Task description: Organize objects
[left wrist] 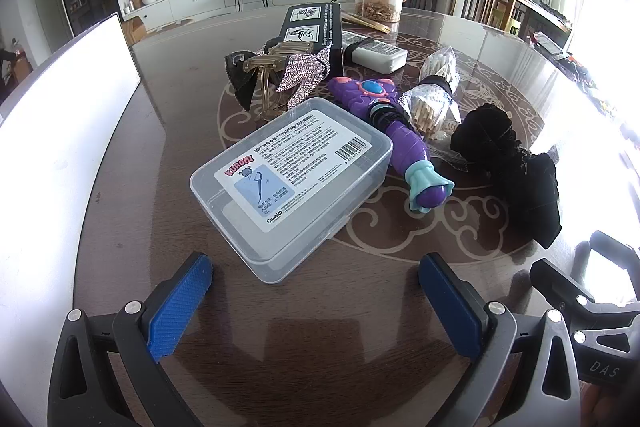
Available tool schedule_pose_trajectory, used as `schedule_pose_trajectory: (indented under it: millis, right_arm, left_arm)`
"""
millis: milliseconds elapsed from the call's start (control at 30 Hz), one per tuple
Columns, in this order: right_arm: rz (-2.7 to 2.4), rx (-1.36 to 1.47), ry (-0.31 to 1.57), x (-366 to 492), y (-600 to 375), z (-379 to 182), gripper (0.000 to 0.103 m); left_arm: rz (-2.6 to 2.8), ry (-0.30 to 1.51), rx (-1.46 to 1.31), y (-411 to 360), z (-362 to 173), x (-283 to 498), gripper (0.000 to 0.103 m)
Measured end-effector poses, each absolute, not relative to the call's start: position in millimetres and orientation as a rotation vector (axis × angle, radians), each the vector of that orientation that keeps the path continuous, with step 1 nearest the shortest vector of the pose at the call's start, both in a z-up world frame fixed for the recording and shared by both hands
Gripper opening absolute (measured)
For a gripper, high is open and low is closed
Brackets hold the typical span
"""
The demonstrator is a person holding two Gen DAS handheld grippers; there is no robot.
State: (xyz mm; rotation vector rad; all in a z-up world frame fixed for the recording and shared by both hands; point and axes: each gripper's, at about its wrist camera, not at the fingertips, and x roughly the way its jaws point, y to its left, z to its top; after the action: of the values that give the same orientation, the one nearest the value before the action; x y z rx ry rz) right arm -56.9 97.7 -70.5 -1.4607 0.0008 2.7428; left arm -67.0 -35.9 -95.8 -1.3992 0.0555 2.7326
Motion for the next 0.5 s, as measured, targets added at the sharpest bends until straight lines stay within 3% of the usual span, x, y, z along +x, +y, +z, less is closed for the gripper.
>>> schedule_pose_trajectory:
  millis: [500]
  right_arm:
    - [2.743, -1.460, 0.001, -57.5, 97.7, -71.2, 0.103]
  left_arm:
    - [2.733, 0.055, -1.399, -35.1, -95.4, -67.3, 0.103]
